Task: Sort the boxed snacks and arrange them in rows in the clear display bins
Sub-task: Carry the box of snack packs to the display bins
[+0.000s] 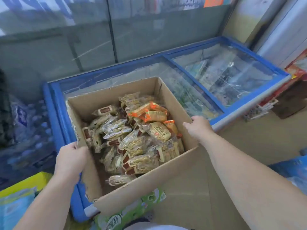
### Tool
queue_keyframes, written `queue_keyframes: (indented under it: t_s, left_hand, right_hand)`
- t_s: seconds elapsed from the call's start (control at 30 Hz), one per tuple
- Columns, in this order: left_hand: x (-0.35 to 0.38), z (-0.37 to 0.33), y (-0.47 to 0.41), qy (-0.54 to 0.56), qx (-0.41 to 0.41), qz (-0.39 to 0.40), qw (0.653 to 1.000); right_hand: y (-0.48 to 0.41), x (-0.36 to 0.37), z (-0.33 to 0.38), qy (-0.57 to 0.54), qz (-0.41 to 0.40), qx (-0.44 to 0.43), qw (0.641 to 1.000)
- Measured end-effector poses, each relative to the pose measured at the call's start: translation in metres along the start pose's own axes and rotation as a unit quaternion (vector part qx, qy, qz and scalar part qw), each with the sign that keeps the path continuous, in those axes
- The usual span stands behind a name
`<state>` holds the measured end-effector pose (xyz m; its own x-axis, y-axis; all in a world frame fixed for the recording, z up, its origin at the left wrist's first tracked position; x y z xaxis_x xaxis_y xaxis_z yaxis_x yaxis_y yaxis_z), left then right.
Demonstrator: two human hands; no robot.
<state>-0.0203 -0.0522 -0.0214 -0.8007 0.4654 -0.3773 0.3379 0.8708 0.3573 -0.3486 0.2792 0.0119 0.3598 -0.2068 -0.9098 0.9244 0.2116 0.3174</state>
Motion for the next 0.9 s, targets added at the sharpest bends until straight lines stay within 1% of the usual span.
queue_keyframes:
  t_s: [0.17,0.27,0.37,0.5,0.57,0.73,0.83,0.9]
  left_hand:
    - [0.008,-0.022,-0.003,-0.034,-0.002,0.02,0.999]
    - [0.029,-0.052,0.005,-0.058,0.014,0.019,0.998]
    - [0.072,-0.089,0.017,-0.081,0.038,0.042,0.995]
    - [0.169,-0.146,0.055,-0.103,0.108,0.079,0.986]
    - [0.227,-0.169,0.078,-0.101,0.129,0.101,0.981]
    - [0.382,-0.216,0.143,-0.099,0.144,0.163,0.971]
    - [0.479,-0.238,0.184,-0.095,0.135,0.239,0.957]
    - [0.54,-0.253,0.209,-0.106,0.138,0.275,0.946]
  right_hand:
    - [-0.021,-0.004,-0.003,0.082,0.036,-0.016,0.996]
    - [-0.039,-0.015,-0.026,0.06,0.024,-0.017,0.998]
    - [-0.057,-0.037,-0.069,0.053,0.013,0.0,0.998]
    - [-0.084,-0.081,-0.163,-0.005,-0.01,0.029,1.0]
    - [-0.098,-0.108,-0.217,-0.029,-0.024,0.039,0.999]
    - [-0.125,-0.174,-0.368,-0.047,-0.045,0.108,0.992]
    - [-0.138,-0.205,-0.46,-0.072,-0.065,0.148,0.984]
    - [-0.142,-0.22,-0.517,-0.087,-0.072,0.184,0.976]
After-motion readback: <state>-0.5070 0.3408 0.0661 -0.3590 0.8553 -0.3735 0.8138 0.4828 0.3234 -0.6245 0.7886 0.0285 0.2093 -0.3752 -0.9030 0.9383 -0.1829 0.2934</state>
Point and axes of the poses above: each hand's wrist, its own y-axis away from the middle knuckle, its own x-axis out of the palm, z = x × y, the point moved 6 cm from there along -y, towards the middle knuckle, and after that the axes turned 9 degrees about y, right-handed, at the moved point
